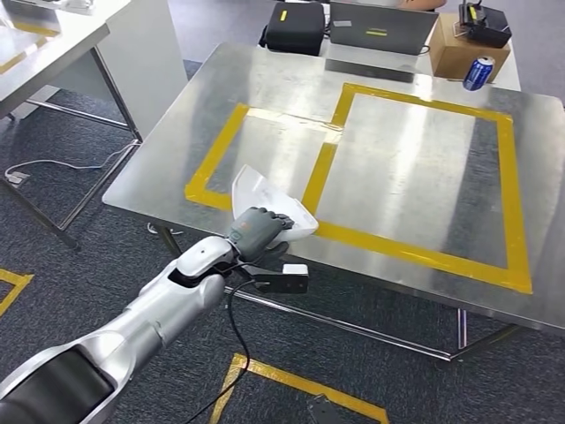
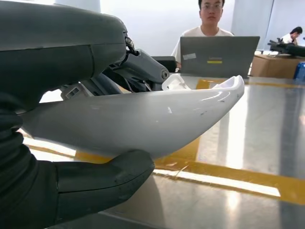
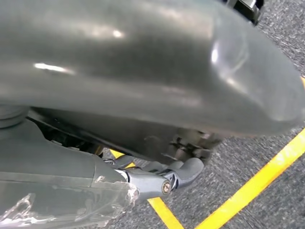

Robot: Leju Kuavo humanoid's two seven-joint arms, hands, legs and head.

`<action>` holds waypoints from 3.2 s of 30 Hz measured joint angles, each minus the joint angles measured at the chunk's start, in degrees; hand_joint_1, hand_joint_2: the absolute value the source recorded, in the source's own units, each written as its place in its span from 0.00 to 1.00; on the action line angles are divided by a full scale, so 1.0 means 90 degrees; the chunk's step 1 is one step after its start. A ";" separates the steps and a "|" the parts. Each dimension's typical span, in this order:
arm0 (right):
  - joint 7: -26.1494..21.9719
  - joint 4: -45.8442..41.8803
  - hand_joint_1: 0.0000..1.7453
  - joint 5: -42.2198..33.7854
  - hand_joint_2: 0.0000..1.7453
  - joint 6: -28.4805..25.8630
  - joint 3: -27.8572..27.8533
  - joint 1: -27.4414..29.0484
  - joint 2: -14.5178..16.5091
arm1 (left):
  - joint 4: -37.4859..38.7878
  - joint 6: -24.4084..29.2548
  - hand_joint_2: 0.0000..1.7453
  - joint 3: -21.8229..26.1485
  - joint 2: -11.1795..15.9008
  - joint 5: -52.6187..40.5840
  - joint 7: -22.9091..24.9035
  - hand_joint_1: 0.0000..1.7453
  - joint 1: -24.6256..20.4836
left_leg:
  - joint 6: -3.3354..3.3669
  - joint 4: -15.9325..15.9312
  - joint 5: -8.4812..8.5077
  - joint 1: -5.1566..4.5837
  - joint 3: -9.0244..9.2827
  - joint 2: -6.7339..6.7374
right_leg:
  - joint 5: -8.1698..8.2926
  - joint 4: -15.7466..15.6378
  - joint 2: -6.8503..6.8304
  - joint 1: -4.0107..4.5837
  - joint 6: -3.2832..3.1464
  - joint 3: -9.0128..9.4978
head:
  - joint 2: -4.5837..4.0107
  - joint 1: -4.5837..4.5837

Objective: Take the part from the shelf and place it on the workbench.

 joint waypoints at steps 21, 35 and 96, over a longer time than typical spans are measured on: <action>0.0038 -0.0001 0.00 0.0034 0.00 0.0324 -0.0340 0.0046 0.0026 | 0.0742 -0.0229 1.00 0.0024 -0.0074 -0.0310 0.0830 1.00 -0.0681 | -0.0198 -0.0046 0.0077 -0.0015 -0.0043 -0.0002 | 0.0194 -0.0705 0.0099 0.0021 -0.0298 0.0265 | 0.0000 -0.0002; 0.0052 -0.0001 0.00 0.0151 0.00 0.0379 -0.0472 0.0077 0.0020 | 0.1117 -0.0265 1.00 0.0197 -0.0091 -0.0273 0.1087 1.00 -0.0968 | -0.0018 -0.0205 0.0062 -0.0057 0.0014 -0.0006 | 0.0373 -0.0784 0.0090 -0.0035 -0.0137 0.0331 | 0.0000 -0.0007; 0.0140 0.0002 0.00 0.0379 0.00 0.0372 -0.0834 0.0214 -0.0023 | 0.1351 -0.0227 1.00 0.0698 -0.0245 0.0360 0.0524 1.00 -0.0862 | -0.0030 -0.0004 0.0436 -0.0120 -0.0282 -0.0153 | -0.0306 -0.0935 0.0056 0.0096 -0.0324 0.1050 | 0.0000 -0.0101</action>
